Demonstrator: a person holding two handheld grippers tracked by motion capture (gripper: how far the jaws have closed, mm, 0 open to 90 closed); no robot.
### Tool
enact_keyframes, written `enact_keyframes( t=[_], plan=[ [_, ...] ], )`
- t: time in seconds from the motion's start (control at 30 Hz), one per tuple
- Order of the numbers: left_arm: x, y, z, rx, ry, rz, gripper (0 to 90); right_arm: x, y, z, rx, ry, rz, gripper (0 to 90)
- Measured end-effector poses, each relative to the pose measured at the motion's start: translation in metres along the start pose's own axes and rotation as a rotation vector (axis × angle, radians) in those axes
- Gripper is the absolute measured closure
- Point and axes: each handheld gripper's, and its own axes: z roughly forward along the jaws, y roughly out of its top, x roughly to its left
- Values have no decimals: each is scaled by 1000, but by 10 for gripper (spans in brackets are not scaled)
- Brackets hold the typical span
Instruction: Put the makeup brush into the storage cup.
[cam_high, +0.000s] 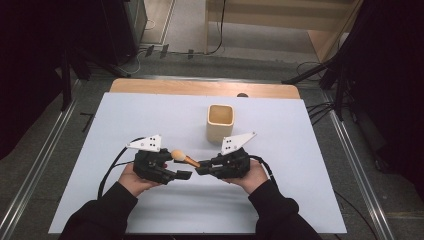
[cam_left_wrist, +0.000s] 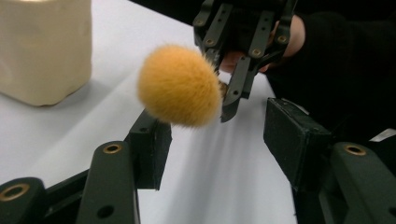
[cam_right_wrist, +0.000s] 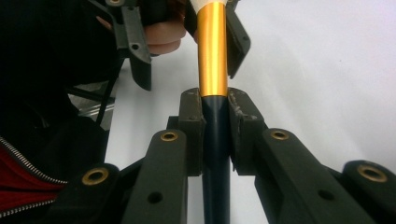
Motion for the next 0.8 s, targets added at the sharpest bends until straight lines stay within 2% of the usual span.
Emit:
enact_keyframes(
  t=[0.2,0.37,0.67,0.8],
  plan=[
    [-1,-1,1,-27,8,5,477,0,0,1,-2,8,-8,787],
    [1,0,-3,-61,-8,-5,522,1,0,2,-5,18,-10,787],
    [0,-1,-2,-75,-26,-13,582,1,0,3,-21,31,-12,787],
    [0,-1,-2,-72,-21,-10,605,1,0,4,-24,33,-12,787]
  ],
)
